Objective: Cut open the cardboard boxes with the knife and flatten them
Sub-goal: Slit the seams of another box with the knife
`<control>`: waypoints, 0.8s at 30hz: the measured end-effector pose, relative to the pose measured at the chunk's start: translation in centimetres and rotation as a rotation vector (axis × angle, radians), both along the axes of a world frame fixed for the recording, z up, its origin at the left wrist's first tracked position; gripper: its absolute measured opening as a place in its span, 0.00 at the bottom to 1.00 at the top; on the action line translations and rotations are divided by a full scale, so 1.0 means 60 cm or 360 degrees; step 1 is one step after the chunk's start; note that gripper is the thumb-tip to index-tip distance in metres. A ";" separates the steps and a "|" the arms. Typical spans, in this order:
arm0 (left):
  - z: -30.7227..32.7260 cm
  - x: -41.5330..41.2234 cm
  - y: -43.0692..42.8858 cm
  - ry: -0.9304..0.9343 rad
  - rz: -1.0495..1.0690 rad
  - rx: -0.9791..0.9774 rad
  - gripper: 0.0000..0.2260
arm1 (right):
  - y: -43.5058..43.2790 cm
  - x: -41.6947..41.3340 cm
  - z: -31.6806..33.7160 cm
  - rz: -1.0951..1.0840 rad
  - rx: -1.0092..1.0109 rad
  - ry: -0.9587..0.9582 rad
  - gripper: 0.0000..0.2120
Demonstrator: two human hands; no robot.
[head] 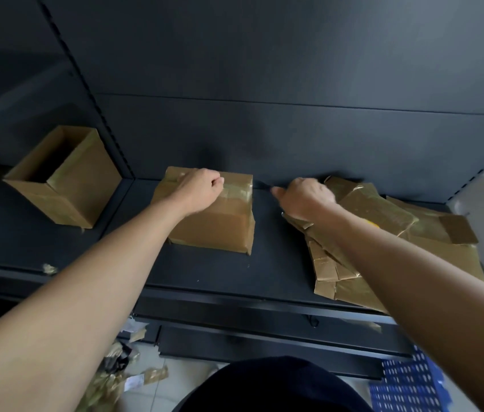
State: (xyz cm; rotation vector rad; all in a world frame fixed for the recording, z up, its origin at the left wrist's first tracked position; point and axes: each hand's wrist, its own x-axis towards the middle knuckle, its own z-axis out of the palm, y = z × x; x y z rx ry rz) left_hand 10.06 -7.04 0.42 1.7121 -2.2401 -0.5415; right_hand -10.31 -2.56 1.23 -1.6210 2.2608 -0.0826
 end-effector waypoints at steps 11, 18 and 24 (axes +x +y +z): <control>-0.004 -0.028 -0.008 -0.0111 -0.0656 -0.0137 0.11 | -0.036 -0.010 0.011 -0.0030 -0.0081 -0.0723 0.30; -0.009 -0.006 -0.007 0.0161 -0.0538 -0.0192 0.06 | -0.047 0.033 -0.008 -0.0243 0.0249 -0.1281 0.15; 0.024 -0.010 -0.026 0.0793 0.0315 -0.0069 0.15 | -0.044 0.061 0.000 -0.0281 0.0369 -0.1324 0.08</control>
